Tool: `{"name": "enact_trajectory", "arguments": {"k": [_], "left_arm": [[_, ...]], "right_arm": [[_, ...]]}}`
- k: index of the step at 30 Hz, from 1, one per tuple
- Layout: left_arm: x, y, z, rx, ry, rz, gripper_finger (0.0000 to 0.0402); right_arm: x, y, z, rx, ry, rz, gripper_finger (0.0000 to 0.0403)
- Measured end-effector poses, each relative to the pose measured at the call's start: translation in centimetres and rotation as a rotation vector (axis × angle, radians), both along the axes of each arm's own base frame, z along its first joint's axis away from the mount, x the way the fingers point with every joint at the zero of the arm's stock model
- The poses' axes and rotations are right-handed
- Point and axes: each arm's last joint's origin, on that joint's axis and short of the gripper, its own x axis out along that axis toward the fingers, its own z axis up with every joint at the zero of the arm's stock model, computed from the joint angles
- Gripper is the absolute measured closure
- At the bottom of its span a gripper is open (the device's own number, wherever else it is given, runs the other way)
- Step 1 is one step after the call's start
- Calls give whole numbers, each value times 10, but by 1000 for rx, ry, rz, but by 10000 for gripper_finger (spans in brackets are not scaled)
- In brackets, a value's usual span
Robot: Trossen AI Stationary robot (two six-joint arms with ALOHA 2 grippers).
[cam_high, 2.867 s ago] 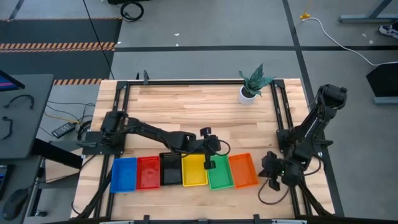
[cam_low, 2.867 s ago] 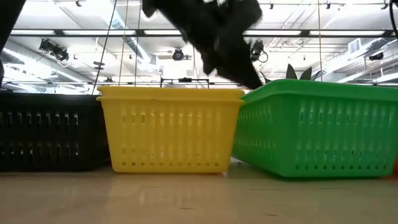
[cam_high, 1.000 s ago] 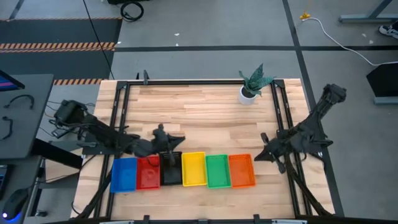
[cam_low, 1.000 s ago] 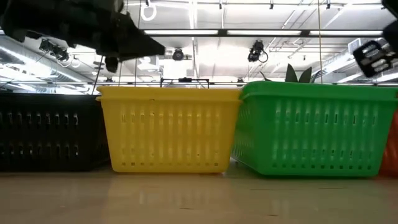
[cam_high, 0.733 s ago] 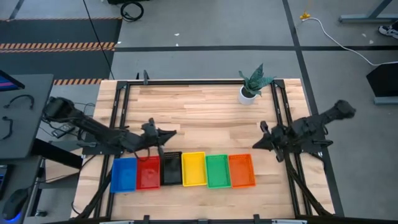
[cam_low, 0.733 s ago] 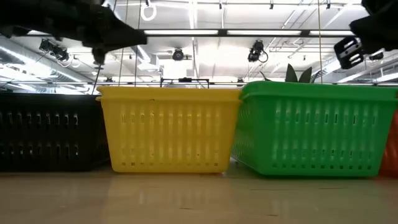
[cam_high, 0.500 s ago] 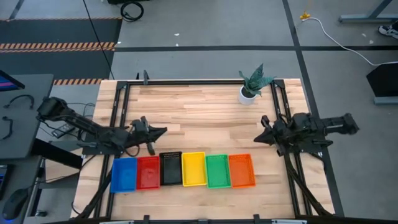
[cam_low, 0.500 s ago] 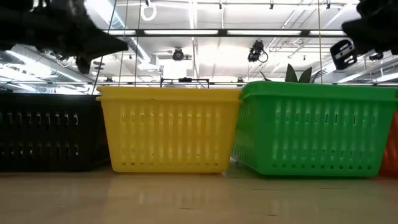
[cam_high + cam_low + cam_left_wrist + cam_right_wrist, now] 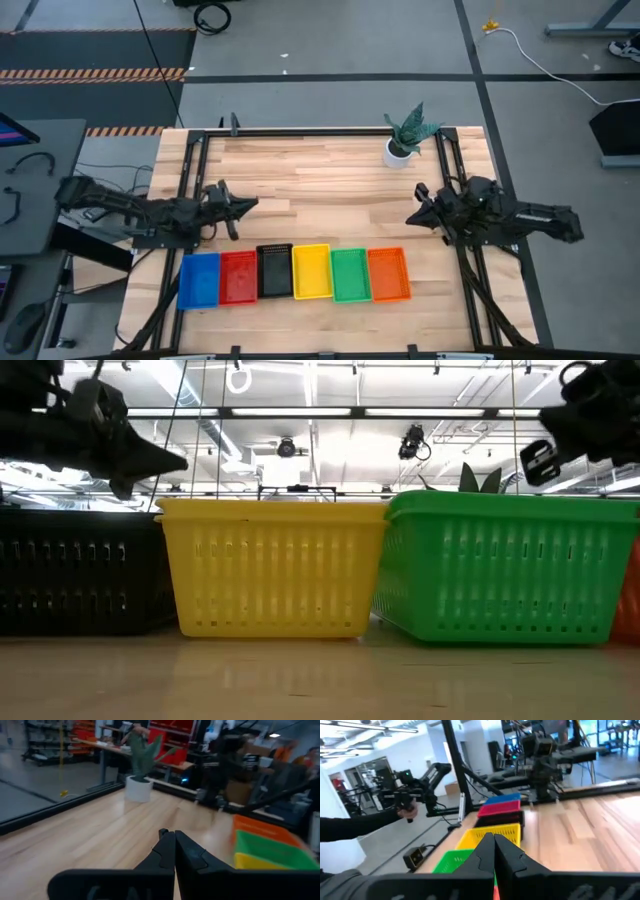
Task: Stack baskets by color
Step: Return to Home Position
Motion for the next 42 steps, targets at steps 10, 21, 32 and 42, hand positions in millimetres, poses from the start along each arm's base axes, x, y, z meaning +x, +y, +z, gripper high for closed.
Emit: {"name": "enact_trajectory", "arguments": {"k": [10,21,32,42], "left_arm": [[-10,25,1,96,37,-28,401],[-10,24,2,142,33,-107,399],[-10,20,2,174,46,-63,396],[-10,17,1,176,57,-48,395]], "right_arm": [[-3,-18,-6,0,-7,-77,402],[-5,-32,-6,208,15,-338,402],[4,-7,-9,119,24,-408,402],[4,7,-11,-53,15,-351,402]]}}
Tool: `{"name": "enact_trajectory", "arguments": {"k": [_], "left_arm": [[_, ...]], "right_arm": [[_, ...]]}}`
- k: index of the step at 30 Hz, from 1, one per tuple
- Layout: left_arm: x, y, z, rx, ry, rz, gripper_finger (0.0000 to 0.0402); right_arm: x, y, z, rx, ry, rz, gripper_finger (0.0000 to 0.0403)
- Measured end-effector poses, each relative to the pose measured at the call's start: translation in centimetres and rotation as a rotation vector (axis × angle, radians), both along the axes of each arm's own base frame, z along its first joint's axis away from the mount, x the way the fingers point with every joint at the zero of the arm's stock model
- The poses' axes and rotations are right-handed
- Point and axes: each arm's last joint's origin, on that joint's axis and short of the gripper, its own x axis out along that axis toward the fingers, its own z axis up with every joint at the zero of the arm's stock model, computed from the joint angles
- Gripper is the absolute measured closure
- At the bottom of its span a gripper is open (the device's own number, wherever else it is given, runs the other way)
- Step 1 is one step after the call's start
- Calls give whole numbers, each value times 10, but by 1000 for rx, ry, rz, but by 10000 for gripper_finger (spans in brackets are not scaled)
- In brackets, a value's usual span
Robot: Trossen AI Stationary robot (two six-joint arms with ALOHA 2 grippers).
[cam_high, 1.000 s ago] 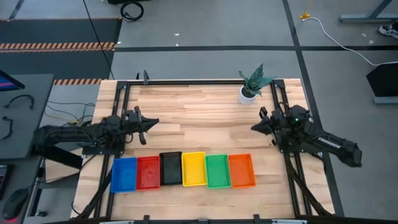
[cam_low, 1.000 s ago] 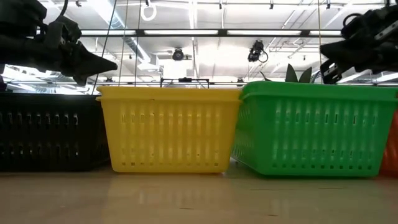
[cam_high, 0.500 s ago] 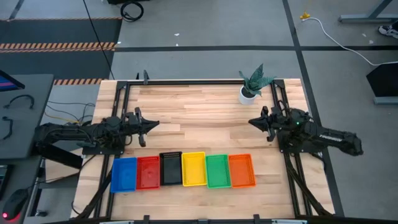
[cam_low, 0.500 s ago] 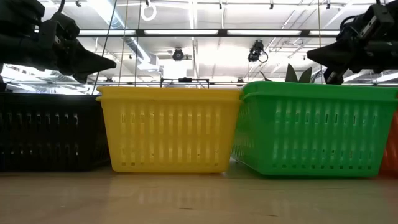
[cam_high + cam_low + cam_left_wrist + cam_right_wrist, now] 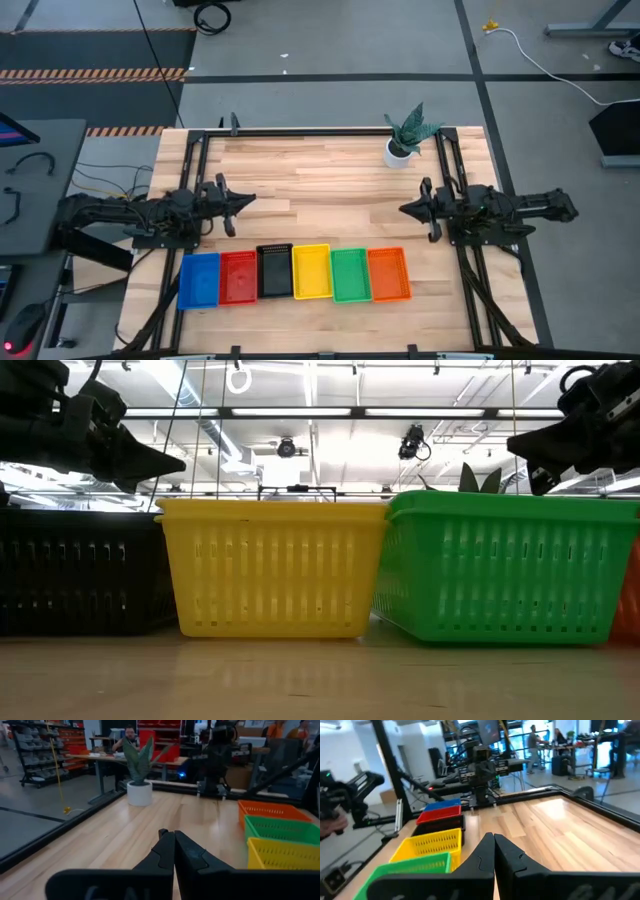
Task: Stack baskets by color
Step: Return to Home Position
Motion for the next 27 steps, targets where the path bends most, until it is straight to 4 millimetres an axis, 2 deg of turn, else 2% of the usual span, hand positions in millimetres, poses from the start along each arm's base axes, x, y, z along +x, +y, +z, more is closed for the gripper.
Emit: {"name": "enact_trajectory", "arguments": {"k": [4,13,17,22,27], "left_arm": [[0,-3,-2,-5,23,-41,398],[-3,-17,-6,-2,59,-132,399],[-8,-15,-5,2,46,-125,399],[-14,-11,2,52,-36,-204,399],[-16,-5,4,112,-51,-158,399]], "right_arm": [[0,1,-1,-37,9,52,398],[0,1,-1,-28,9,53,389],[0,1,-1,-25,9,52,388],[0,1,-1,-25,9,52,390],[0,1,-1,-25,9,52,391]]}}
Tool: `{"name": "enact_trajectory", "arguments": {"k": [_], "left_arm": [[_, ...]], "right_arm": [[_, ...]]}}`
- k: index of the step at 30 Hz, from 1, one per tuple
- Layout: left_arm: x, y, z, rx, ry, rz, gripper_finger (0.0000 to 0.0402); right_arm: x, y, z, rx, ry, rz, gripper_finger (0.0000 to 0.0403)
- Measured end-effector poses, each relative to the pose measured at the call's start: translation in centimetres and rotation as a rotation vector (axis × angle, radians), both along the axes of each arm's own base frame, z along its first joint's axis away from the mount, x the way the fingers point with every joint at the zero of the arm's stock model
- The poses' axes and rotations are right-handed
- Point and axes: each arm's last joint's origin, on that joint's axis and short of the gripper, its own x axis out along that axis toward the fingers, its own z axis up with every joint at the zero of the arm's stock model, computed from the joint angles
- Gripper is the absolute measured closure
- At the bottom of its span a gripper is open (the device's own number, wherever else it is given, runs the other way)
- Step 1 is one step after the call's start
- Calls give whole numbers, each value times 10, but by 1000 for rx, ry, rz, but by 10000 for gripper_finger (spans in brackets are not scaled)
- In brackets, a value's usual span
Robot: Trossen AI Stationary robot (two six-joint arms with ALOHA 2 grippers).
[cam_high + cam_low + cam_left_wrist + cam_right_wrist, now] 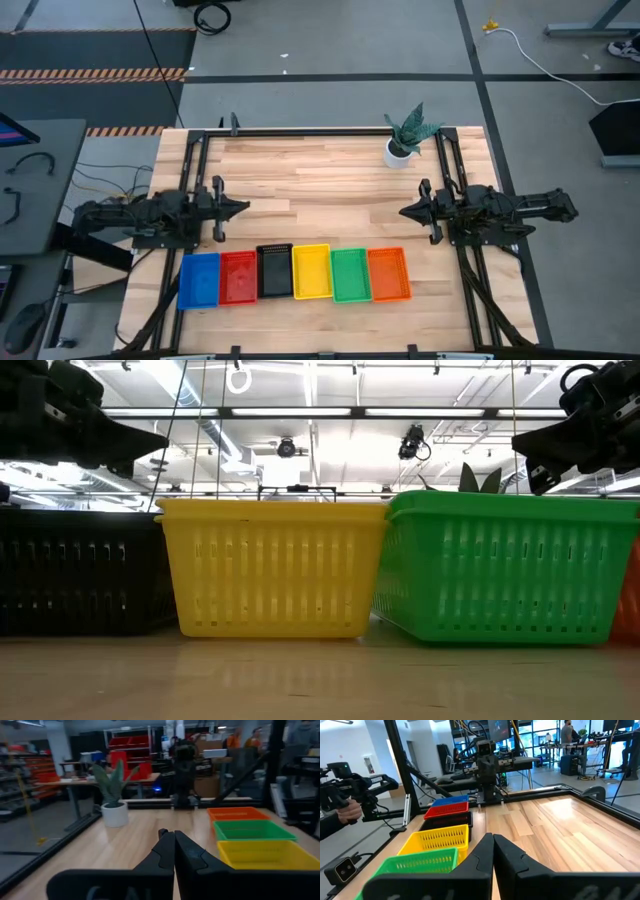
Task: Stack baskets by color
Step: Return to Home Position
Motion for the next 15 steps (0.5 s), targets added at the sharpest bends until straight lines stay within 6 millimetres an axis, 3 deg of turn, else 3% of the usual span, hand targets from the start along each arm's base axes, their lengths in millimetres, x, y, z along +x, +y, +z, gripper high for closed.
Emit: {"name": "enact_trajectory", "arguments": {"k": [15], "left_arm": [[2,3,-1,-42,8,-22,384]], "right_arm": [[0,0,0,0,0,0,389]]}}
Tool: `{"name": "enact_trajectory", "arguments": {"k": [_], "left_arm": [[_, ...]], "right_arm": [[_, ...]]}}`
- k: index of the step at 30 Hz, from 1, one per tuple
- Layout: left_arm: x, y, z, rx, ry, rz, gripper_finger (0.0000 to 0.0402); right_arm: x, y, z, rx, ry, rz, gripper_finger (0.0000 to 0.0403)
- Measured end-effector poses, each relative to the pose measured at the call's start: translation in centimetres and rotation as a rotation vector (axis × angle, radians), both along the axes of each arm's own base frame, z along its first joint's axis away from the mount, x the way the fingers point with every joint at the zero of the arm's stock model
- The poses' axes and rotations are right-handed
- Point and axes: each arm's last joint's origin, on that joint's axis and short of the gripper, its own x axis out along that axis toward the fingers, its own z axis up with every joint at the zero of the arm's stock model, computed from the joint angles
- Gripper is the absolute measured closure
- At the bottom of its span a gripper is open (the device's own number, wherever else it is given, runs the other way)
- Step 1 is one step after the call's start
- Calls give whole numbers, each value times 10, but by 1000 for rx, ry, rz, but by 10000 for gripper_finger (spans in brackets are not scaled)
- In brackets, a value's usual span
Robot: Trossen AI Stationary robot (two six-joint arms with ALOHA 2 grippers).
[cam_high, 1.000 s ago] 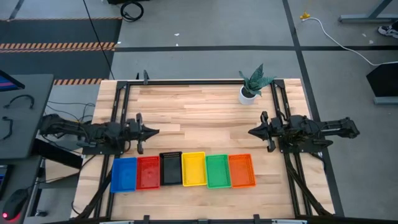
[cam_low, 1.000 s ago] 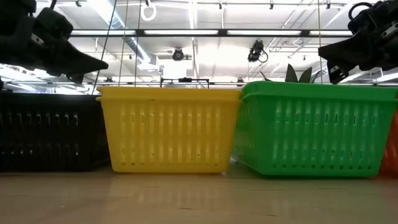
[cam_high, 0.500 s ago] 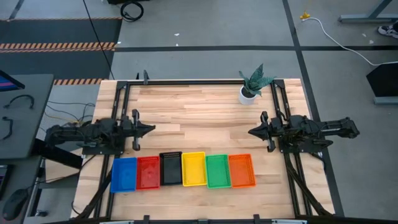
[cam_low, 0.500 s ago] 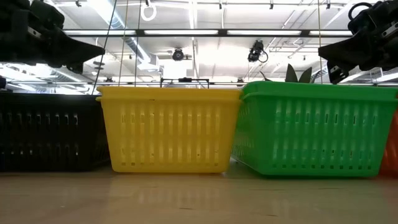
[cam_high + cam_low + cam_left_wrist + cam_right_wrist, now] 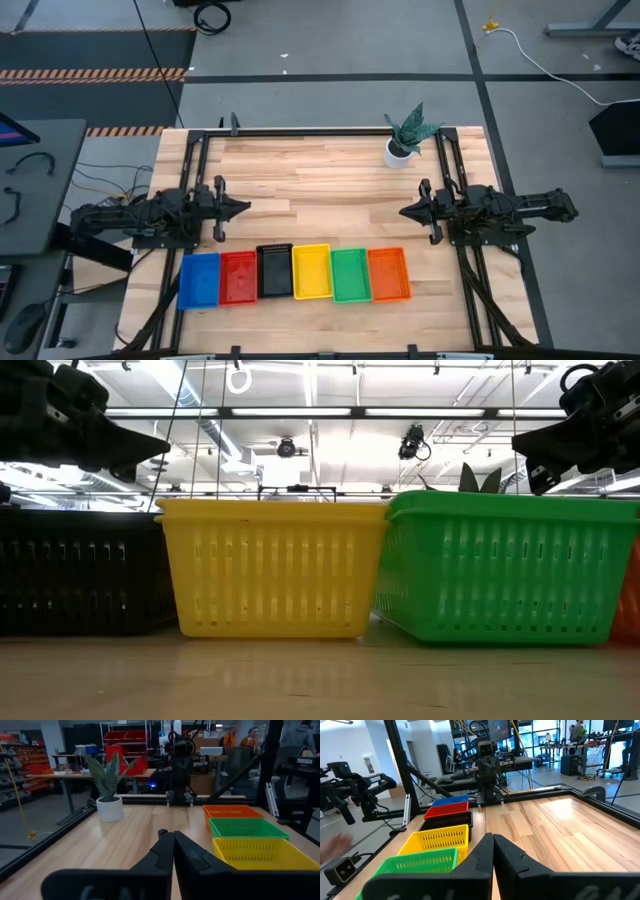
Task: Stack baskets by color
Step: Return to Home Position
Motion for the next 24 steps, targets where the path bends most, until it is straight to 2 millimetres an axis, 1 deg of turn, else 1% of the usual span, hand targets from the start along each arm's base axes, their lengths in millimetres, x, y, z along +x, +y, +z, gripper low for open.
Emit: {"name": "enact_trajectory", "arguments": {"k": [5,12,15,20,24], "left_arm": [[0,0,1,0,-10,0,380],[0,0,2,1,-16,0,389],[0,0,2,1,-17,0,388],[0,0,2,1,-17,0,378],[0,0,2,1,-18,0,375]], "right_arm": [[0,0,0,0,0,0,390],[0,1,1,0,-7,10,391],[0,2,0,45,-3,22,391],[0,4,0,-73,-5,38,391],[0,4,0,-83,-5,45,391]]}}
